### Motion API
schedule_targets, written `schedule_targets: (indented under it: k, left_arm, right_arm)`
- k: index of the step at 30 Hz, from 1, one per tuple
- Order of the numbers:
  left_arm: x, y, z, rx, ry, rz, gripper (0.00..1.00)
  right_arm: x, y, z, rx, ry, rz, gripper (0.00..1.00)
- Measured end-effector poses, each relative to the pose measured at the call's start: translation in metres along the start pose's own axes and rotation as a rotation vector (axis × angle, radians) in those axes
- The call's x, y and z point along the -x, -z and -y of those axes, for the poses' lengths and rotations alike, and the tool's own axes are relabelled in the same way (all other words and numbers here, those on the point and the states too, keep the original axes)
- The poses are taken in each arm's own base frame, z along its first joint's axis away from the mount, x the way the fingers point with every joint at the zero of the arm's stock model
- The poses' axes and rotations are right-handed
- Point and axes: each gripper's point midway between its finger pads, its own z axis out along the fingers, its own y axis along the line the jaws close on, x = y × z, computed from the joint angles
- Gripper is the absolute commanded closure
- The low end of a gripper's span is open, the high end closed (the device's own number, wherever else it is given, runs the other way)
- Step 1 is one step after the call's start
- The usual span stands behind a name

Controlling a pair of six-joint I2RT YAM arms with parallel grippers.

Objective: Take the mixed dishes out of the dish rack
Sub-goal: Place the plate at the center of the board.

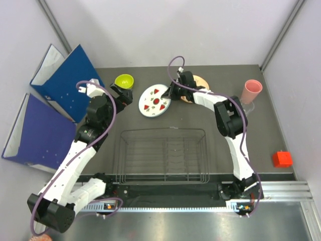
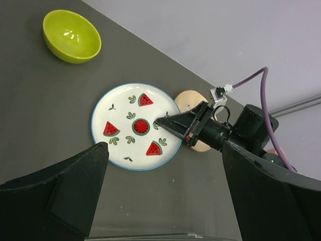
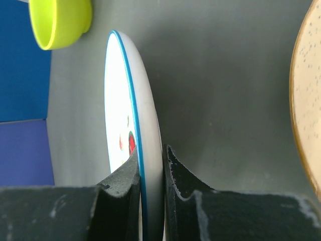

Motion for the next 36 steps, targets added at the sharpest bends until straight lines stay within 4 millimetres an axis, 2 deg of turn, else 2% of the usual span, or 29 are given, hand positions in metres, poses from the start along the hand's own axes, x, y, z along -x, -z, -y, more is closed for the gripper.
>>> schedule_targets:
  k: [6,12,16,17,18,24,28,34,36]
  left_arm:
    - [-0.011,-0.004,-0.004,0.006,-0.010,-0.033,0.01]
    - [-0.016,-0.005,-0.007,0.007,-0.013,-0.050,0.01]
    - [-0.020,-0.006,-0.006,0.003,-0.014,-0.065,0.01]
    - [-0.021,-0.007,-0.007,0.003,-0.014,-0.067,0.01]
    - [-0.022,-0.007,-0.007,0.004,-0.015,-0.071,0.01]
    - [-0.030,-0.008,-0.010,0.003,-0.014,-0.097,0.01]
    - [-0.033,-0.007,-0.010,0.000,-0.010,-0.105,0.01]
    - [-0.034,-0.007,-0.009,-0.005,-0.005,-0.112,0.01]
    - [-0.035,-0.007,-0.009,-0.008,-0.003,-0.116,0.01]
  right_arm:
    - [0.004,-0.010,-0.001,-0.007,0.009,-0.017,1.00]
    - [0.003,-0.015,-0.002,-0.003,0.011,-0.027,0.82]
    - [0.002,-0.015,-0.004,0.005,0.012,-0.031,0.85]
    - [0.002,-0.015,-0.004,0.005,0.012,-0.032,1.00]
    - [0.002,-0.015,-0.003,0.003,0.011,-0.033,1.00]
    - [-0.006,-0.017,0.000,0.008,0.003,-0.037,1.00]
    - [-0.012,-0.019,-0.006,0.017,0.009,-0.048,1.00]
    - [-0.032,-0.022,-0.022,0.033,0.020,-0.093,1.00]
    - [-0.038,-0.022,-0.024,0.033,0.020,-0.110,0.87]
